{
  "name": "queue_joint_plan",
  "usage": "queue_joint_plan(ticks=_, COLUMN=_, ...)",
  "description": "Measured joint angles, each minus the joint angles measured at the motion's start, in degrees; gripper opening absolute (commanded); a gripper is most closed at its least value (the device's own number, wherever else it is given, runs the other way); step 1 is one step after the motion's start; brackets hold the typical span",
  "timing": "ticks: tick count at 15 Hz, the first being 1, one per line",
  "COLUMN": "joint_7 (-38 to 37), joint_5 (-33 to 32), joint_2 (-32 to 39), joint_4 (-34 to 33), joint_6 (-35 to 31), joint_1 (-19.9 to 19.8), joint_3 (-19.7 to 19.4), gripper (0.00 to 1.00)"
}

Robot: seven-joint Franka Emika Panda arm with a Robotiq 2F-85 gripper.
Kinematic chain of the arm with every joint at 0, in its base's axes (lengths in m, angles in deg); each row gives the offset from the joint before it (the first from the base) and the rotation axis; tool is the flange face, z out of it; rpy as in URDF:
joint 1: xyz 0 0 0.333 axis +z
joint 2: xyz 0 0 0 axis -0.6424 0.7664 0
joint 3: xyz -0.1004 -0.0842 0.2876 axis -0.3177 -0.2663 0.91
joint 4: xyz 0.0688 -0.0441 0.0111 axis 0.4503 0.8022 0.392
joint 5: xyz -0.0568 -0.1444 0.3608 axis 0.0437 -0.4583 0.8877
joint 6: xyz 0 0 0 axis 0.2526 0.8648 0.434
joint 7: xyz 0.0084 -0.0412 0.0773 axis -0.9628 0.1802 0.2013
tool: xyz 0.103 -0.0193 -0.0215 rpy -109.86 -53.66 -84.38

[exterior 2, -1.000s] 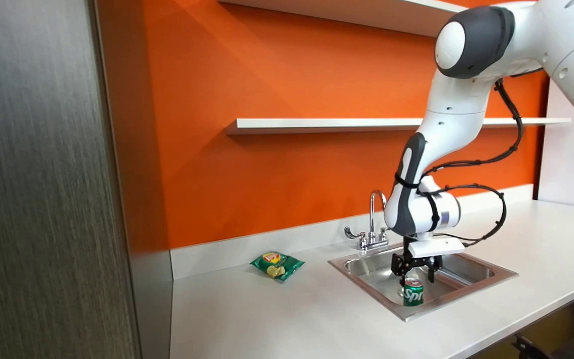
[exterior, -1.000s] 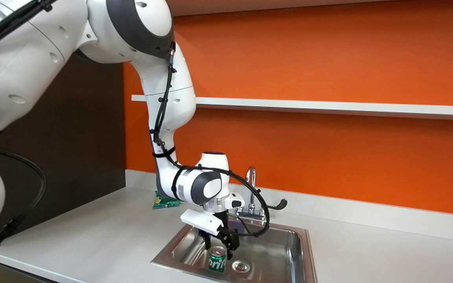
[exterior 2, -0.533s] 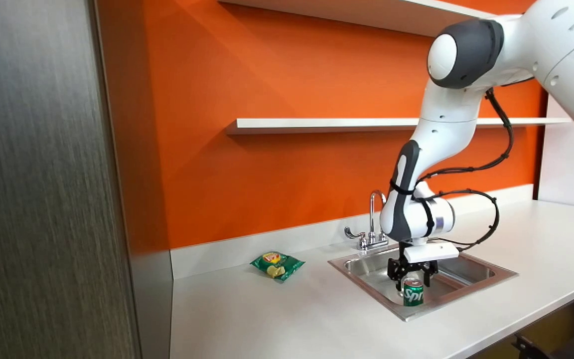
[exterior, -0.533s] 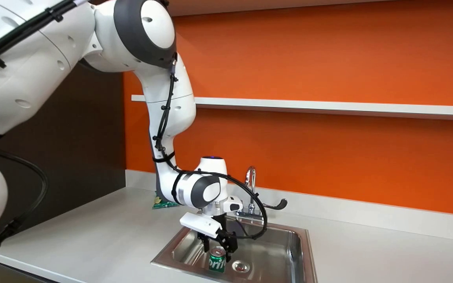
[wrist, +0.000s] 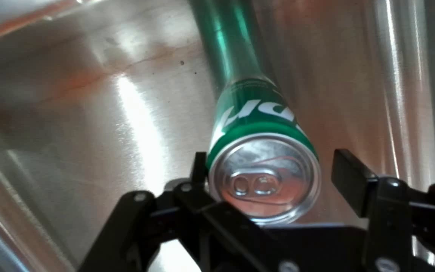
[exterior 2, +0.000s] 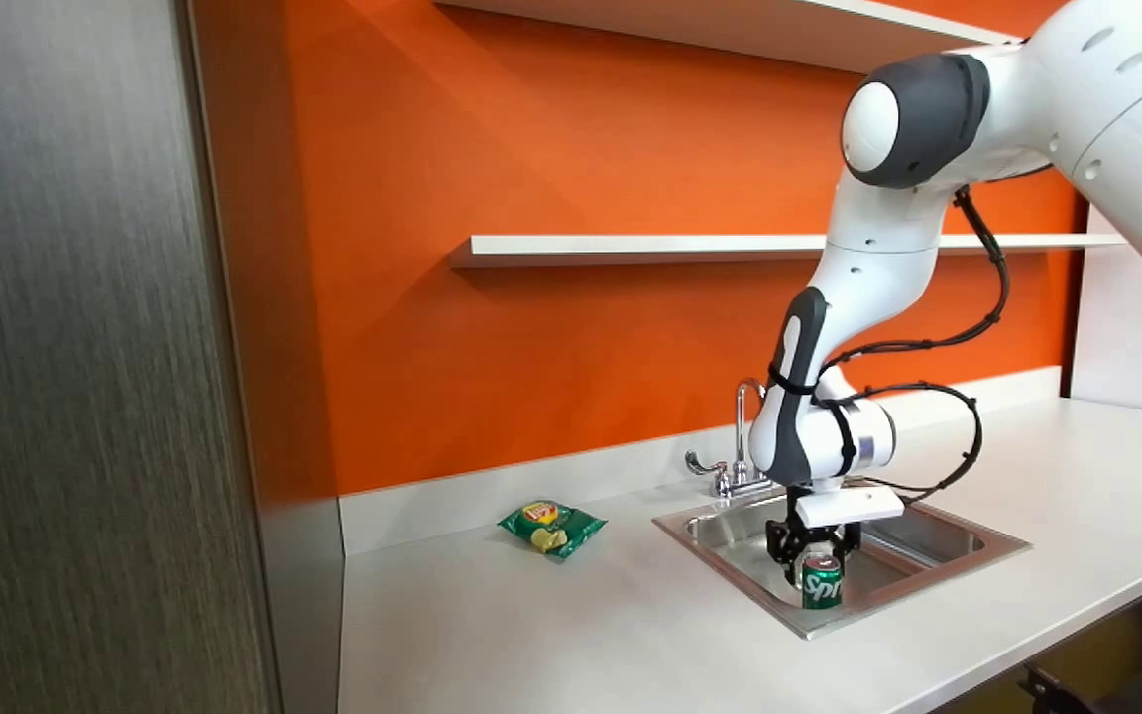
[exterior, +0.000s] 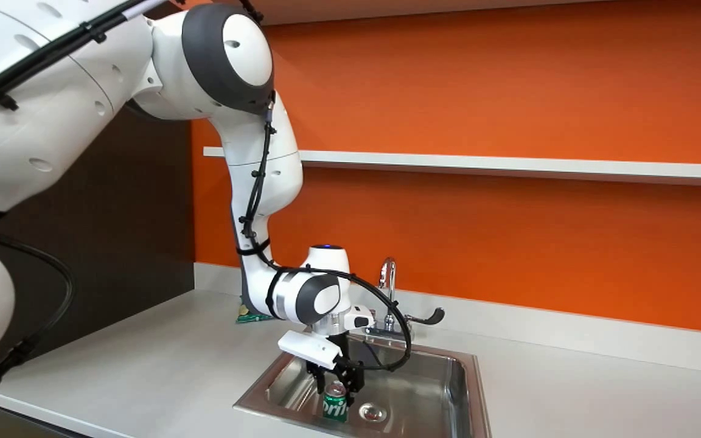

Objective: Remove the can from the sink

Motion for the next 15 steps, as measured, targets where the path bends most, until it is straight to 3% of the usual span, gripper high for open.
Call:
queue_joint_plan(ticks=2, joint_7=-0.1, joint_5=0.0, joint_2=0.2, joint_4=-0.2, joint_6=0.0, joint_1=0.0, joint_3=0.0, gripper=0.38)
queue_joint_plan(ticks=9, joint_7=-0.3, joint_5=-0.1, joint_2=-0.6, joint_4=-0.1, joint_6=0.0, joint_1=0.6, joint_3=0.0, gripper=0.38)
queue_joint_plan(ticks=15, joint_7=-0.5, joint_5=-0.7, joint_2=-7.4, joint_4=3.4, joint_6=0.5, joint_1=2.7, joint_3=-1.0, gripper=0.38)
